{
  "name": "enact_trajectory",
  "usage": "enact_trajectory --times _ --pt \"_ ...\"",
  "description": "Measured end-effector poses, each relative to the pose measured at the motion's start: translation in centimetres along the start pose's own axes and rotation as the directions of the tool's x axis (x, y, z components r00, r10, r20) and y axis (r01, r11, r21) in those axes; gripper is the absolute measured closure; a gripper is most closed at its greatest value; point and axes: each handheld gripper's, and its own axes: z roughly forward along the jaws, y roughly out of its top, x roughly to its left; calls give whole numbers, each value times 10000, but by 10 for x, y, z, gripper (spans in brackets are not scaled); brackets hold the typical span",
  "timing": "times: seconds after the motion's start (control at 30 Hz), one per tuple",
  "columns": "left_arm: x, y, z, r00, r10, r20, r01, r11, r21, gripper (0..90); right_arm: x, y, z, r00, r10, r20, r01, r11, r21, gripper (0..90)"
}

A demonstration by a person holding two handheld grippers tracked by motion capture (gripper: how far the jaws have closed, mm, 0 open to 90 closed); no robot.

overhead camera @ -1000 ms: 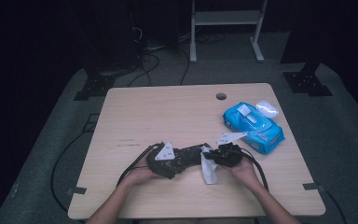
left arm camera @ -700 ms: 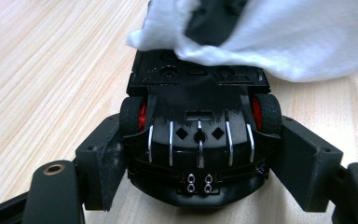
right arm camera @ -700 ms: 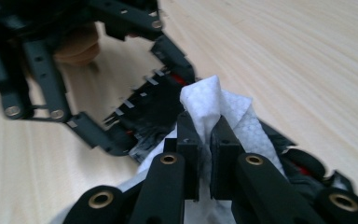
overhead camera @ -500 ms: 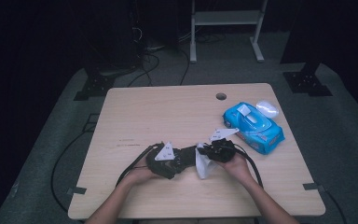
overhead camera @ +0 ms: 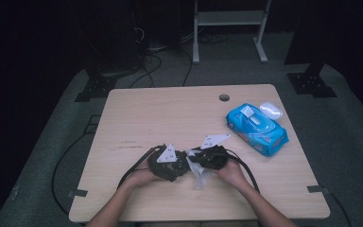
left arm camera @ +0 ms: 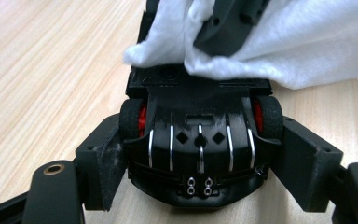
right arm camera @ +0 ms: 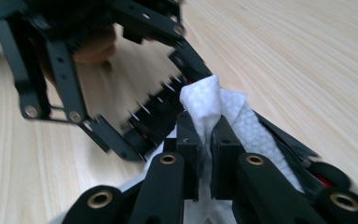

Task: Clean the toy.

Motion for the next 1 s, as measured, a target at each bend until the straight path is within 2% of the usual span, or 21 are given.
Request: enact_trajectory --times 0.03,0.07,0.17,0.33,0.37,0.4,0.43,0.47,0.5,0.57,0.67,0.7,0.73,0.77,0.8,0.83,0.87,0.9,0.93,0.97,1.0 --pt "0 0 0 10000 45 4 -45 10000 53 246 -6 -4 -7 9996 61 286 -65 9999 144 839" --pt "0 0 0 10000 45 4 -45 10000 53 246 -6 -4 -7 9996 61 286 -65 9999 144 839" --pt "1 0 0 9997 -222 71 222 9998 -21 246 -17 -14 -19 9971 435 622 -444 9989 133 839" --pt "4 0 -2 9984 -514 242 518 9985 -173 242 -17 -20 -22 9970 372 684 -378 9993 67 839" --pt "7 -1 -3 9953 -851 471 864 9959 -253 242 -16 -21 -21 9972 373 648 -376 9993 36 839" --pt "7 -1 -3 9953 -851 471 864 9959 -253 240 -16 -21 -21 9972 373 648 -376 9993 36 839" --pt "9 -1 -5 9919 -1112 617 1130 9932 -269 236 -16 -21 -21 9970 274 719 -275 9996 10 839" --pt "9 -1 -5 9919 -1112 617 1130 9932 -269 229 -16 -21 -21 9970 274 719 -275 9996 10 839" --pt "12 -2 -5 9864 -1462 754 1487 9885 -282 220 -15 -22 -22 9971 249 723 -249 9997 -9 839" --pt "13 -1 -6 9839 -1563 864 1590 9870 -251 203 -15 -22 -22 9976 191 671 -191 9998 -10 838" --pt "16 -1 -7 9708 -2119 1126 2170 9755 -352 192 -14 -22 -22 9975 48 706 -52 10000 62 838" --pt "18 -2 -8 9625 -2424 1217 2493 9674 -443 189 -13 -21 -22 9973 -150 719 143 9998 102 838" --pt "18 -2 -8 9625 -2424 1217 2493 9674 -443 188 -13 -21 -22 9973 -150 719 143 9998 102 838" --pt "20 -1 -9 9583 -2592 1204 2662 9628 -461 188 -12 -22 -22 9974 -153 704 146 9998 97 839" --pt "22 -1 -11 9509 -2844 1222 2918 9553 -472 188 -12 -22 -22 9977 -127 665 122 9999 91 838" --pt "28 0 -13 9357 -3268 1328 3356 9407 -501 191 -11 -23 -23 9980 -107 617 104 9999 53 838" --pt "28 0 -13 9357 -3268 1328 3356 9407 -501 191 -11 -23 -23 9980 -107 617 104 9999 53 838" --pt "31 0 -13 9285 -3450 1376 3551 9331 -563 200 -11 -24 -23 9982 -138 583 138 9999 3 838" --pt "34 0 -13 9179 -3699 1437 3815 9222 -631 200 -11 -24 -23 9982 -138 583 138 9999 3 838" --pt "39 2 -11 9012 -4024 1607 4155 9079 -564 203 -10 -24 -23 9983 -163 565 162 9999 18 838" --pt "39 2 -11 9012 -4024 1607 4155 9079 -564 205 -10 -24 -23 9983 -163 565 162 9999 18 838"
